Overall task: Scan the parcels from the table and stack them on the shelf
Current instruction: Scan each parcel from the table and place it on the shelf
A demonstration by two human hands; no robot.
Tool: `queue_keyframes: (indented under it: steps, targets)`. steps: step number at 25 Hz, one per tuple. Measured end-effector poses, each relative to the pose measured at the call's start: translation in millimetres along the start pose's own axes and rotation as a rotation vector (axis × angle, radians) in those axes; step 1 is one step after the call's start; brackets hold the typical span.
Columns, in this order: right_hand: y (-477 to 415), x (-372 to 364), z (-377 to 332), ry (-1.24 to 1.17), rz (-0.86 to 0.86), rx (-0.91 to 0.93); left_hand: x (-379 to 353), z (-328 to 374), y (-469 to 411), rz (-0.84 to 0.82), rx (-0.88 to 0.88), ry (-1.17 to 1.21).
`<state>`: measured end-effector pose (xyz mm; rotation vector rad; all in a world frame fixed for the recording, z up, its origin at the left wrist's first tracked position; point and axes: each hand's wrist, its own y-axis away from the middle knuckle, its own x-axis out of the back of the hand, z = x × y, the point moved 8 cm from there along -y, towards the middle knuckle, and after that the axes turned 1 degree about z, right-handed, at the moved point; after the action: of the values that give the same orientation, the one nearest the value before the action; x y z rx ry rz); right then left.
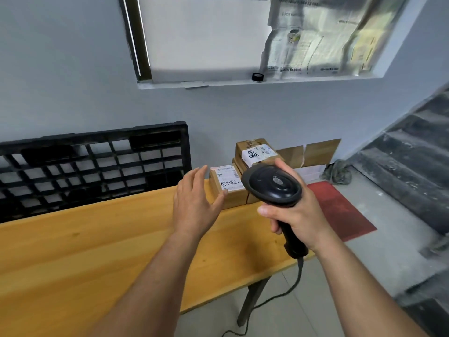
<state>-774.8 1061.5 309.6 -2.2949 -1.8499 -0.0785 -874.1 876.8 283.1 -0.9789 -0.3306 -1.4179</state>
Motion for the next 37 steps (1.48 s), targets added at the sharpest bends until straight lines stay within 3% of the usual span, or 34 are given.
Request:
queue_keyframes:
  steps: [12,20,28,37]
  targets:
    - [-67,85,32,0.042,0.146,-0.048,-79,38,-66,-0.11,-0.044,0.077]
    - [-166,129,89,-0.051,0.02,-0.118,-148,43,-108,-0.197,0.221,0.088]
    - [-226,143,153,-0.044,-0.224,-0.247,-221,38,-117,-0.292,0.484,0.106]
    - [-212,121,132,-0.102,-0.411,-0.158,-188,59,-102,-0.102,0.525,0.532]
